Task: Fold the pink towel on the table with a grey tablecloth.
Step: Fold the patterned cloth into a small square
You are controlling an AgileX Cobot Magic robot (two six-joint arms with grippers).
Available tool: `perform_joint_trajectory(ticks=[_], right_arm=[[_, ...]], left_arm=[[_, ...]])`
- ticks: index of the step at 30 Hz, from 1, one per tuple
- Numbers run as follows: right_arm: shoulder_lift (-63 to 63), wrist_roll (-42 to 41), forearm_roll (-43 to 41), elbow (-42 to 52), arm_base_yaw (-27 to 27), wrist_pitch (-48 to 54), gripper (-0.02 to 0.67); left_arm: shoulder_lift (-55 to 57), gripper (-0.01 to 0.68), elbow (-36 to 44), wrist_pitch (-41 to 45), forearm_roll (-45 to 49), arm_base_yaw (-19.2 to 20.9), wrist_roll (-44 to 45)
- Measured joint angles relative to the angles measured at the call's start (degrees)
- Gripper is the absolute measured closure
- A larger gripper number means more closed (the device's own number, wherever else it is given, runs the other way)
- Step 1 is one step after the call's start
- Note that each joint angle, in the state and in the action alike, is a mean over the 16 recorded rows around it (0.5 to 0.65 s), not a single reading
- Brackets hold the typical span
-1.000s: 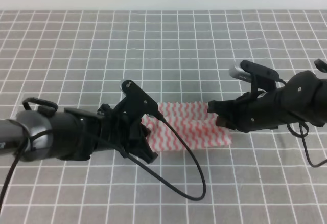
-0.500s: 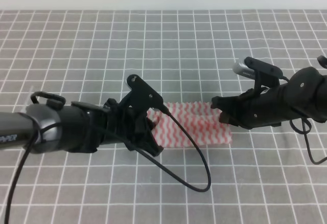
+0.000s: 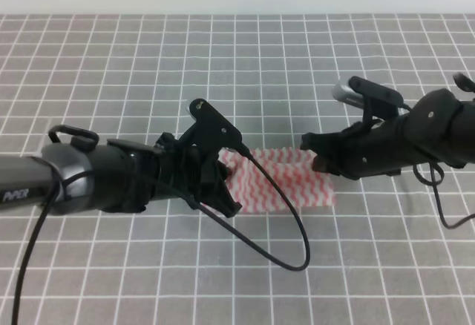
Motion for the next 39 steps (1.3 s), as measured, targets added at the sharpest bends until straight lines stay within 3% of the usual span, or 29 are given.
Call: perform_joint_trajectory(ticks=[39], right_arm=[[5.2,-0.1,-1.1,-6.4,-1.6,3.9,0.664]], left_arm=[[3.5,0.674,-2.6,-0.9,0.0,0.6,0.5]])
